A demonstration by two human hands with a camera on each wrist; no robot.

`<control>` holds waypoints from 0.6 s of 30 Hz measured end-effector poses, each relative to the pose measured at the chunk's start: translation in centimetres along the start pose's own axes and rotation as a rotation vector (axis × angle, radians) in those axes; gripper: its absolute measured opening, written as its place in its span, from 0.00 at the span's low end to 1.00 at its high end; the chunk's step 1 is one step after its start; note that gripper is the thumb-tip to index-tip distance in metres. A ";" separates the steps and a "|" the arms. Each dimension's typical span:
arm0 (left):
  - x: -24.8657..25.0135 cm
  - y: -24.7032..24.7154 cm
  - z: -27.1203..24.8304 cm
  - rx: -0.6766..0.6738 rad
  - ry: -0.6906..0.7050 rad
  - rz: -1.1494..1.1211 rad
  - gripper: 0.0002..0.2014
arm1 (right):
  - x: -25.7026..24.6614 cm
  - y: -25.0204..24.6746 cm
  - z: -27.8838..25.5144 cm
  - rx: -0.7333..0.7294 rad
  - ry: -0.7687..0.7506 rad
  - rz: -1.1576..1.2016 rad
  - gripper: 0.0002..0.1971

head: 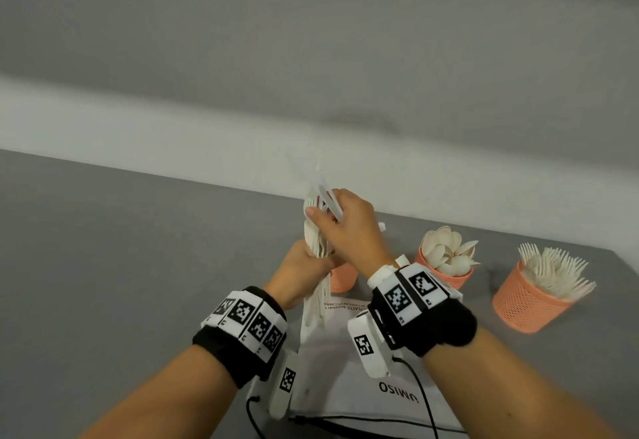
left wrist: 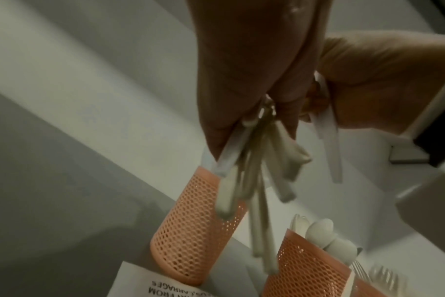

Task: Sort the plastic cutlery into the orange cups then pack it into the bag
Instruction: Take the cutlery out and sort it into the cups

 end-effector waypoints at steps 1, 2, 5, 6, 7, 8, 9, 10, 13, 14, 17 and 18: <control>0.0 -0.1 0.1 -0.027 0.006 -0.032 0.03 | 0.1 -0.1 0.2 0.006 0.038 0.036 0.11; 0.0 -0.4 0.1 -0.058 0.013 -0.071 0.03 | 0.3 -0.2 0.3 0.012 0.090 0.095 0.10; -0.3 -1.2 0.1 -0.125 -0.024 -0.263 0.04 | 1.2 -0.9 0.6 0.021 0.271 0.340 0.09; -0.5 -1.4 0.1 -0.136 -0.051 -0.344 0.06 | 1.4 -1.0 0.6 0.015 0.306 0.396 0.10; -0.7 -1.4 0.1 -0.152 -0.072 -0.418 0.08 | 1.7 -1.0 0.5 0.005 0.328 0.426 0.11; -0.8 -1.3 0.0 -0.166 -0.091 -0.478 0.10 | 1.9 -0.8 0.6 -0.006 0.340 0.443 0.12; -0.9 -1.3 0.0 -0.175 -0.104 -0.520 0.11 | 2.1 -0.7 0.6 -0.018 0.349 0.456 0.12; -1.0 -1.2 0.1 -0.178 -0.113 -0.549 0.13 | 2.3 -0.5 0.6 -0.030 0.354 0.468 0.12; -1.4 -1.6 0.6 -0.154 -0.144 -0.568 0.16 | 2.5 -0.5 0.8 -0.053 0.376 0.539 0.12; -1.5 -1.8 0.7 -0.135 -0.163 -0.563 0.16 | 2.5 -0.6 0.9 -0.057 0.377 0.578 0.12; -1.2 -2.3 0.9 -0.084 -0.186 -0.556 0.09 | 2.0 -1.3 1.5 -0.024 0.345 0.605 0.14; -0.9 -2.3 1.0 -0.065 -0.177 -0.564 0.07 | 1.8 -1.7 1.8 0.010 0.320 0.590 0.15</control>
Point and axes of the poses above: each hand's wrist, its own z-axis towards the middle knuckle, its own y-axis out of the palm, x = y × z, the point moved 1 cm from there along z, towards the middle knuckle, and after that the axes turned 11 degrees about z, right-handed, at the moved point
